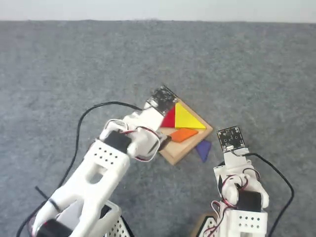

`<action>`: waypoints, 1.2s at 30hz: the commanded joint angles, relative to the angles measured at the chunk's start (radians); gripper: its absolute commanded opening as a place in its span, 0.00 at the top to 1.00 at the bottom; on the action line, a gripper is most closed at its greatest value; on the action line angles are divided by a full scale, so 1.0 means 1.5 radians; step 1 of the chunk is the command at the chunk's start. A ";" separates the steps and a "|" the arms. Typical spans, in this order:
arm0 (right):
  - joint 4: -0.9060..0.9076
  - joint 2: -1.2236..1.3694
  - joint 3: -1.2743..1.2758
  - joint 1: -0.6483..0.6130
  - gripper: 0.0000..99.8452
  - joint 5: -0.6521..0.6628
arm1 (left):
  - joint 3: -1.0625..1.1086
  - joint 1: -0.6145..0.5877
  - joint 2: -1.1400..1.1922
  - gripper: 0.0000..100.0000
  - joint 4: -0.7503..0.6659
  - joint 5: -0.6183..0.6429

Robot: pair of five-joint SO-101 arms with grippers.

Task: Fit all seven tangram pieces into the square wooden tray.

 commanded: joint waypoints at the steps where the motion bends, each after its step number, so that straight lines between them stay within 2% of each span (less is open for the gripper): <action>1: -0.004 -0.013 0.012 -0.004 0.99 -0.001 | -0.070 0.014 0.088 0.81 -0.014 -0.013; 8: -0.004 -0.013 0.012 -0.004 0.99 -0.001 | -0.178 0.015 0.302 0.81 -0.013 -0.077; 15: -0.004 -0.013 0.012 -0.004 0.99 -0.001 | -0.184 0.024 0.309 0.81 0.000 -0.099; 24: -0.004 -0.013 0.012 -0.004 0.99 -0.001 | -0.189 0.130 0.317 0.81 0.001 -0.137; 36: -0.004 -0.013 0.012 -0.004 0.99 -0.001 | -0.235 0.145 0.364 0.81 0.029 -0.164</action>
